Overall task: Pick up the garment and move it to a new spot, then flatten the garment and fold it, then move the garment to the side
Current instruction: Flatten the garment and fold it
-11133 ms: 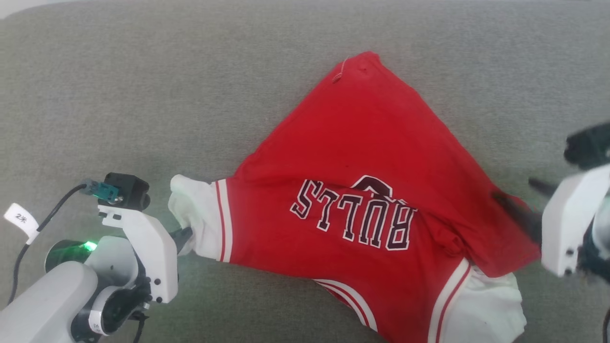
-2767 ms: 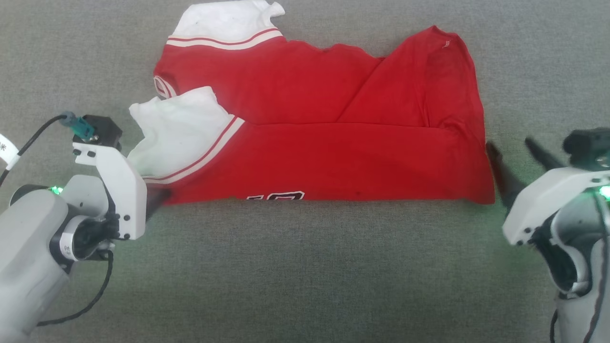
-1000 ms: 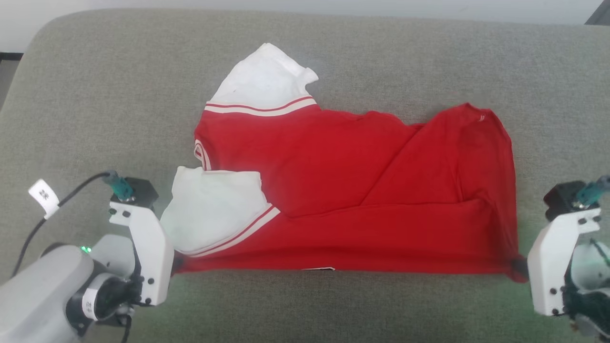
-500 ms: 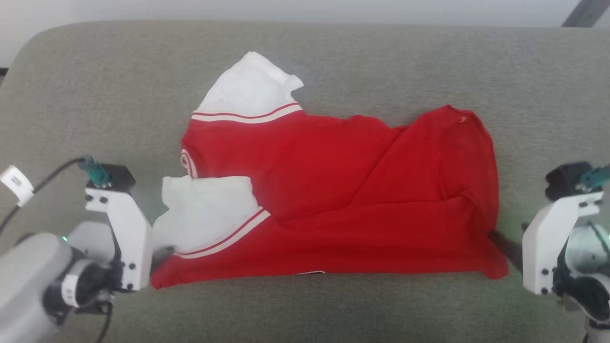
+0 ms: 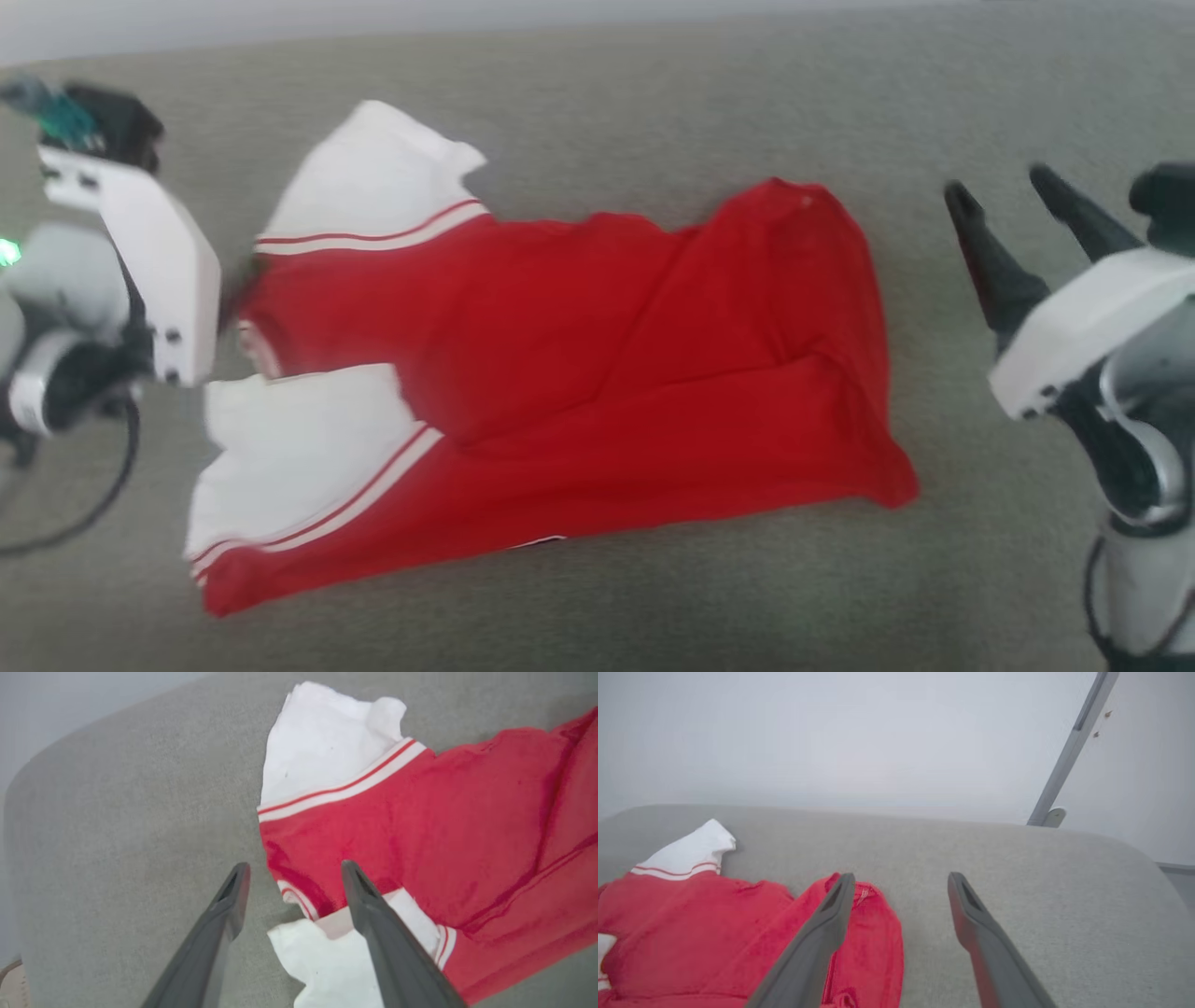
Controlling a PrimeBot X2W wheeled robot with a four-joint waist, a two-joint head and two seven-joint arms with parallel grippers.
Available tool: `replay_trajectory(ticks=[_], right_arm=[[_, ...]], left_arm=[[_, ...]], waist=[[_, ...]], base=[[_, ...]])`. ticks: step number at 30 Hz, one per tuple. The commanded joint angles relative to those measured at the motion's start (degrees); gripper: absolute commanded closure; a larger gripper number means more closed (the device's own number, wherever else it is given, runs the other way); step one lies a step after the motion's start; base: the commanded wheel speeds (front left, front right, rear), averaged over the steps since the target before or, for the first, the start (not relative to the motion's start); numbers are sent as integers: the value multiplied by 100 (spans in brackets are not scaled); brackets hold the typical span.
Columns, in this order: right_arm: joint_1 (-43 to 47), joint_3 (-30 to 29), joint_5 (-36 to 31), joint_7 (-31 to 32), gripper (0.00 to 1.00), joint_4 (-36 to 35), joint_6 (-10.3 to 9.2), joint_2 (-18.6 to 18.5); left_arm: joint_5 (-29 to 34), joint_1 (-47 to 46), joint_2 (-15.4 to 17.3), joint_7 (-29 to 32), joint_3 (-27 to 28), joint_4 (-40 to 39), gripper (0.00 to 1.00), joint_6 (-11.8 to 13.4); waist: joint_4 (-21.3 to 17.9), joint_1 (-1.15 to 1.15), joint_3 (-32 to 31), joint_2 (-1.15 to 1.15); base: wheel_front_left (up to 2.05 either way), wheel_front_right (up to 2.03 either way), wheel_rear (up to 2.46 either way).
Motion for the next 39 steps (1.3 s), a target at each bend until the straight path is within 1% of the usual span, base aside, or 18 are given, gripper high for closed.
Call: replay_trajectory(ticks=[1,5,7,13,16,19,23,26,28,29,30,31,32,34,37,38,39], right_arm=[[-69,22,-54,-125,0,38,2,67],[-311,94,-236,-866,0,166,2,276],[-384,141,-315,-1073,0,243,2,362],[-423,357,-396,-1309,0,382,2,517],[-399,444,-374,-1341,0,433,2,558],[-421,538,-339,-1355,0,470,2,584],[-501,669,-320,-1275,0,515,2,592],[-545,753,-283,-1119,0,547,2,585],[-607,850,-233,-947,0,551,2,541],[-635,900,-209,-843,0,550,2,520],[-664,937,-172,-740,0,539,2,506],[-705,961,-136,-627,0,532,2,511],[-761,991,-109,-505,0,517,2,511],[-882,1105,-46,-190,0,499,2,495],[-1115,1269,49,373,0,495,2,489],[-1115,1269,49,373,0,495,2,489],[-1204,1294,61,566,0,499,2,495]], left_arm=[[57,-101,-60,-55,3,61,0,-41],[291,-582,-201,-300,21,687,0,-436],[420,-837,-286,-432,26,1049,0,-637],[619,-1510,-453,-699,45,2080,0,-1211],[648,-1812,-523,-680,44,2584,0,-1424],[675,-2039,-608,-605,1,3022,0,-1595],[635,-2292,-732,-453,-31,3554,0,-1712],[563,-2389,-845,-281,-43,3929,0,-1719],[396,-2411,-972,-63,-17,4180,0,-1691],[306,-2391,-1056,96,3,4318,18,-1656],[216,-2351,-1152,309,-3,4428,65,-1632],[150,-2324,-1208,504,-29,4530,100,-1593],[90,-2301,-1253,653,-49,4604,100,-1555],[69,-2370,-1343,732,-56,4648,100,-1520],[110,-2456,-1428,705,-94,4659,100,-1596],[110,-2456,-1428,705,-94,4659,100,-1596],[131,-2477,-1469,683,-115,4660,100,-1617]], waist=[[-196,0,170,0],[-468,0,450,0],[-593,0,609,0],[-916,0,1091,0],[-1017,0,1303,0],[-1082,0,1460,0],[-1143,0,1616,0],[-1171,0,1705,0],[-1173,0,1753,0],[-1166,0,1765,0],[-1153,0,1775,0],[-1140,0,1781,0],[-1124,0,1788,0],[-1089,0,1808,0],[-1029,0,1835,0],[-1029,0,1835,0],[-1005,0,1842,0]], base=[[0,0,0],[0,0,0],[0,0,0],[0,0,0],[0,0,0],[0,0,0],[0,0,0],[0,0,0],[0,0,0],[0,0,0],[0,0,0],[0,0,0],[0,0,0],[0,0,0],[0,0,0],[0,0,0],[0,0,0]])
